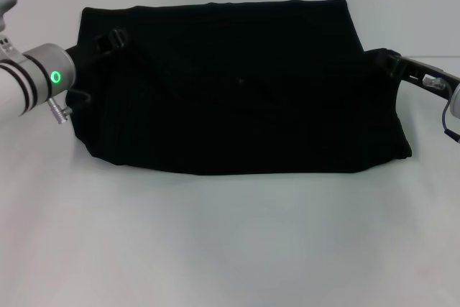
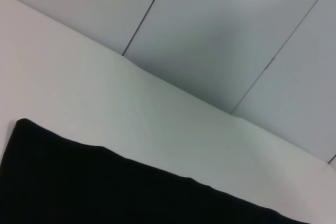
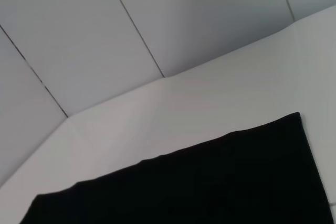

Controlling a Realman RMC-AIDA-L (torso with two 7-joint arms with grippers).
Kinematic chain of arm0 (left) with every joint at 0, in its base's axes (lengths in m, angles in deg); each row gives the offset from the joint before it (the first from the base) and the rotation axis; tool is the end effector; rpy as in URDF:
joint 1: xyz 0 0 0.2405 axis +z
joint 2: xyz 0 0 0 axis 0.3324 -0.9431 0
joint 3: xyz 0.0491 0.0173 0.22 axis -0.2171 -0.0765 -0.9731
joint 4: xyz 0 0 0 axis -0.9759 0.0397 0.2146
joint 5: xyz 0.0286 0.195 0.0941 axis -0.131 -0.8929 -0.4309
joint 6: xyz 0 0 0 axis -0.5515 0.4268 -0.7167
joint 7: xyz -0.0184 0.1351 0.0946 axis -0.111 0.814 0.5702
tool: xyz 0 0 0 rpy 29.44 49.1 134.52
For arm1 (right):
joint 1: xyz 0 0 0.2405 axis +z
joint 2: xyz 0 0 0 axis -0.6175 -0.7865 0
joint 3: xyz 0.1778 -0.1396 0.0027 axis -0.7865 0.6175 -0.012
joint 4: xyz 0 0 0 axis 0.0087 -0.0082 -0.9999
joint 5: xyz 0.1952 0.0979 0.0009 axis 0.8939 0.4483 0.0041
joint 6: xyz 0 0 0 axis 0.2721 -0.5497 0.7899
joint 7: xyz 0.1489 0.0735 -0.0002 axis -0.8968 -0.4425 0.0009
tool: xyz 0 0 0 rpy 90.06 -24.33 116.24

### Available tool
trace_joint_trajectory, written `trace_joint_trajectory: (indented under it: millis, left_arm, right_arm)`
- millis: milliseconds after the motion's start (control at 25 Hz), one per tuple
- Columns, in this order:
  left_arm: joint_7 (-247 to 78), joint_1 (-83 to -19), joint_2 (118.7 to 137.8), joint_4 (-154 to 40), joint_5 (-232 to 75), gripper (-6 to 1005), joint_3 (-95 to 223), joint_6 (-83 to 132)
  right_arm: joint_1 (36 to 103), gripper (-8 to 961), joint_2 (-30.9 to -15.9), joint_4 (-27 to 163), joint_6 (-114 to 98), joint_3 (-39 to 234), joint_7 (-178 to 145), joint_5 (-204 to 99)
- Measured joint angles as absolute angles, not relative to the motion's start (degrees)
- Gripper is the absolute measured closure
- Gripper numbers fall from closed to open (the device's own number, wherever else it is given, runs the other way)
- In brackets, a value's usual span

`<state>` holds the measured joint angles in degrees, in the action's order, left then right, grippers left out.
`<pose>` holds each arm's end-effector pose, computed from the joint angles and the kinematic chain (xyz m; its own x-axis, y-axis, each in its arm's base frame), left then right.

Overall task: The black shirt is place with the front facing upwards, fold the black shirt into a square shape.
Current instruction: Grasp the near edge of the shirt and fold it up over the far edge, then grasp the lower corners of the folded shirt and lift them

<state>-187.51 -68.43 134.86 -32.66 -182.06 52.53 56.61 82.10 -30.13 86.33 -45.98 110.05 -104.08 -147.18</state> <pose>-0.2454 0.4706 0.0177 0.2626 0.4693 0.8431 0.9649 -0.1376 -0.2239 0.2645 0.4451 0.0068 0.3746 -0.4717 -0.7982 -0.9244 -0.2570 -0.2819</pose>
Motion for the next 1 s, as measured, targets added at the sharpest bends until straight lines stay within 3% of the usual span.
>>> trace_joint_trajectory:
  millis: [240,480,520,720,880,920,1000]
  left_arm:
    - [-187.4,-69.0,135.68,-32.8,-182.0,880,51.5,53.7]
    - [-188.9,-68.1,134.91,-33.9,-180.5,849,51.1,55.7]
    - [-189.3,-67.7,134.35,-34.3,-180.5,844,51.0,57.2]
    - [-192.1,-65.2,132.08,-34.5,-180.3,630,50.8,65.3]
    - [-197.8,-62.4,128.80,-34.7,-180.7,437,49.5,72.2]
    - [-199.4,-61.7,128.03,-34.7,-180.7,389,48.3,73.7]
    - [-203.7,-60.3,126.46,-34.8,-180.7,388,44.9,76.2]
  right_arm:
    - [82.5,889,-30.21,86.0,-45.4,109.7,-102.0,-147.0]
    - [80.9,660,-29.73,86.5,-49.2,109.9,-101.1,-145.6]
    - [80.5,636,-29.59,86.6,-50.5,109.8,-100.6,-145.6]
    - [78.0,514,-28.32,87.2,-57.0,109.5,-100.1,-144.8]
    - [75.3,416,-26.52,87.5,-66.6,110.5,-99.2,-146.1]
    - [74.8,336,-26.19,87.5,-68.7,111.1,-98.8,-146.7]
    - [74.3,175,-25.93,87.6,-70.5,111.9,-98.2,-147.3]
